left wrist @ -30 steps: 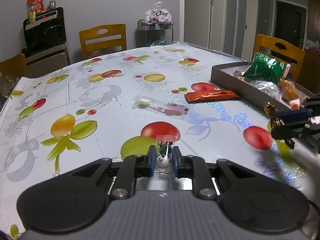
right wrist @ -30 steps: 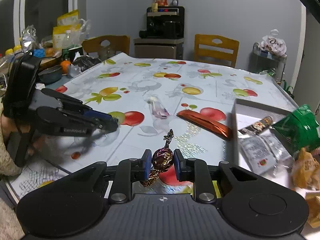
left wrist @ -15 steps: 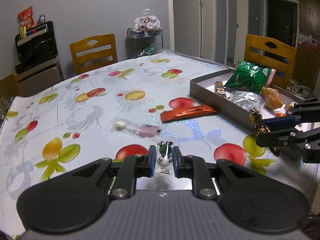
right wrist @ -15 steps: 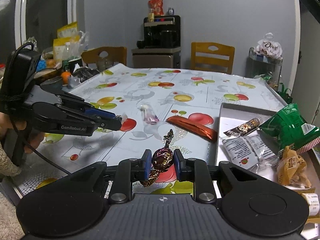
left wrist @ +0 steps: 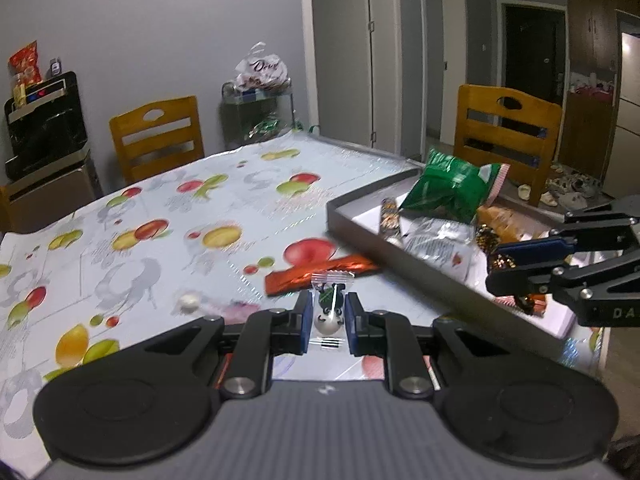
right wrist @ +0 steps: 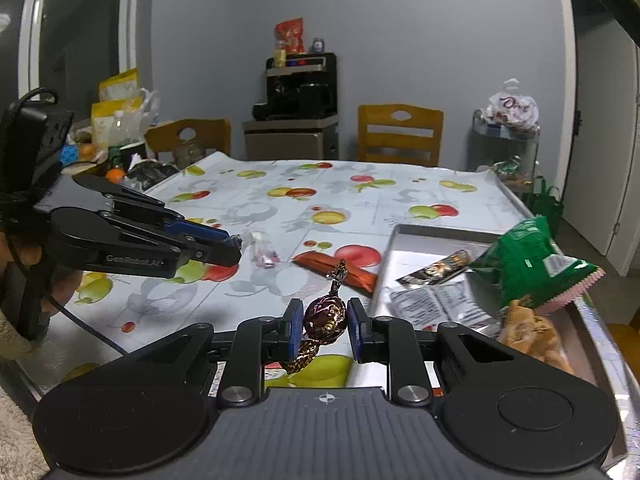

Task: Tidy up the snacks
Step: 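Carry the white candy and gold chocolate over the tray with both grippers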

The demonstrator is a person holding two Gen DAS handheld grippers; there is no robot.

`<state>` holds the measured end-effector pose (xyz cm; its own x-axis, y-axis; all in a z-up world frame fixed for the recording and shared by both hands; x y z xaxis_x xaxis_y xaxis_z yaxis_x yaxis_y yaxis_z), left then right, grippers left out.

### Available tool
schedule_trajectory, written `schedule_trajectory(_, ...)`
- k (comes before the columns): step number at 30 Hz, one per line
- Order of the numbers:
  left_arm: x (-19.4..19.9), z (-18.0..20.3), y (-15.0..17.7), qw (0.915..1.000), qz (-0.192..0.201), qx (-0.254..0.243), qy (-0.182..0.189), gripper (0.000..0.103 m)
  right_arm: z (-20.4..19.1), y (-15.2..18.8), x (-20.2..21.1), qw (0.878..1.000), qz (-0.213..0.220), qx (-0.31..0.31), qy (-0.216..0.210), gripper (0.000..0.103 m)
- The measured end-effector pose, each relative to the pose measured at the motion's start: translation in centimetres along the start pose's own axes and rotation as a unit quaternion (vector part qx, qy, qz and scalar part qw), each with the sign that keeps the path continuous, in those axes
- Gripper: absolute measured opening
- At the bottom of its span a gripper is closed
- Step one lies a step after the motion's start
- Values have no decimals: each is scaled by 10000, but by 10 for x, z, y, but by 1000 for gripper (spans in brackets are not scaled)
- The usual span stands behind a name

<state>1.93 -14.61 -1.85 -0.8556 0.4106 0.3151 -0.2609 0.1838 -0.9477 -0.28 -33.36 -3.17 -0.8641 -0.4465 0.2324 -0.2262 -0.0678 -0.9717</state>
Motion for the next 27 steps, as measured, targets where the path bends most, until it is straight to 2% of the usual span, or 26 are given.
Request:
schedule_trajectory(9, -6, 15, -16, 9994, 212, 46, 252, 15, 17, 2, 11, 9996, 12, -83, 257, 25)
schedule_trajectory(15, -10, 30, -25, 9982, 346, 8, 487, 14, 35, 0, 24, 9982, 95, -84, 589, 25)
schedule_trajectory(27, -25, 67, -34, 9946, 393, -188, 947, 14, 72, 5, 49, 9936, 154, -178, 1107, 25)
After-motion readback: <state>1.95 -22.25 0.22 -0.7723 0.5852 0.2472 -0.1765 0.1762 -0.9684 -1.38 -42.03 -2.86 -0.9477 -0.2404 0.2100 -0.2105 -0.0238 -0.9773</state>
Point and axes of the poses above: each gripper's, at about its wrist camera, not at the fingertips, and x roughly against the way its jaws point, z to its right, y to its underside, the point moved 3 cm from there along -x, roughly the way its jaws point, and after that the axes turned 14 degrees about z, right-handed, at the moved point
